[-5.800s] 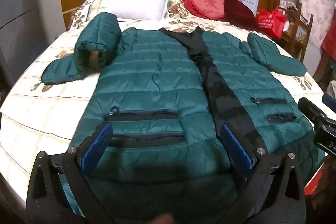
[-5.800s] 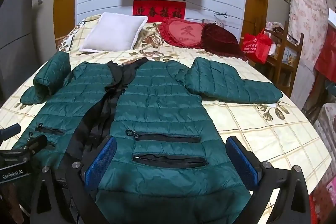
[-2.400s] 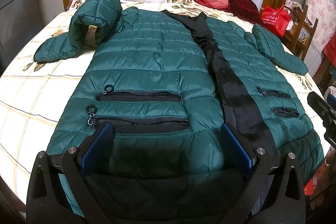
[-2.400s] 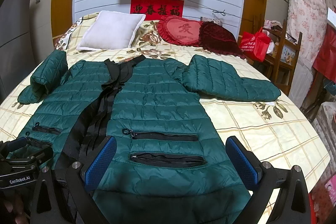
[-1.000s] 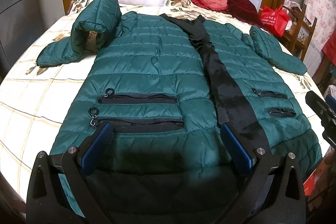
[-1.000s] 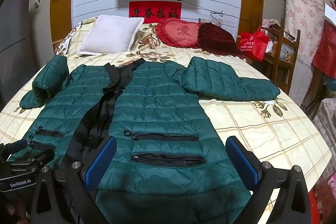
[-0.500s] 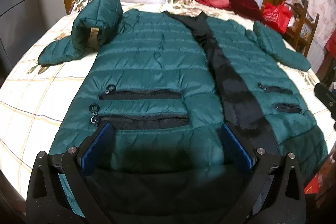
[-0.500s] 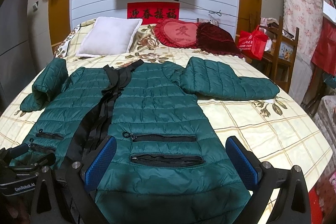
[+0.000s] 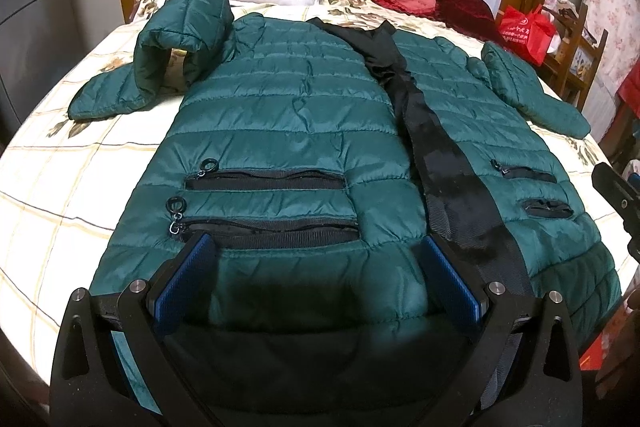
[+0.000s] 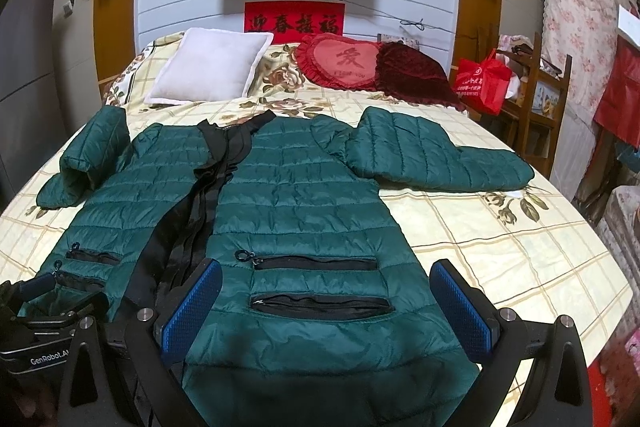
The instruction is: Fold large clothes
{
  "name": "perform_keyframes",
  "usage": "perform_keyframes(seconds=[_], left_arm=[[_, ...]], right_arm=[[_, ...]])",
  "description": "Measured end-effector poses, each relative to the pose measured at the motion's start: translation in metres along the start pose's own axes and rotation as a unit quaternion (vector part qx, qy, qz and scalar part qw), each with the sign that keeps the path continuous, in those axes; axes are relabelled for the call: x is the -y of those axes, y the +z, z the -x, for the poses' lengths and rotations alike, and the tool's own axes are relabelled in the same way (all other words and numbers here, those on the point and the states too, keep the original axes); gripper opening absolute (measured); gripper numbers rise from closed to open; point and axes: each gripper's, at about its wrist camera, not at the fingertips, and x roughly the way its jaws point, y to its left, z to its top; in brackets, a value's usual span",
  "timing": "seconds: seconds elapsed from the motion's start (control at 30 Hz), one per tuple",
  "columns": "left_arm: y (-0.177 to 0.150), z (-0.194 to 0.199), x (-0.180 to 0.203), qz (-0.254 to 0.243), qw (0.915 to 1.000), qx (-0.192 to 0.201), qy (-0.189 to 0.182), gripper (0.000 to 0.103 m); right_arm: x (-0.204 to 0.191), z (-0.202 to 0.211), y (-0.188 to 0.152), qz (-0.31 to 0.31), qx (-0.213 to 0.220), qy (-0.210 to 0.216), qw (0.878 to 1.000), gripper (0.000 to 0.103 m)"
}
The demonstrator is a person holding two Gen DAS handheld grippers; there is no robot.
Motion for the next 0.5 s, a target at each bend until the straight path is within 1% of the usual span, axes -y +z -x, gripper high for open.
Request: perform_keyframes(seconds=[0.5], left_arm=[[0.0001, 0.0000, -0.0007, -0.001, 1.0000, -0.001, 0.001, 0.103]], right_arm=[[-0.0026, -0.0018, -0.0005, 0.002, 0.000, -0.002, 1.000, 0.103]])
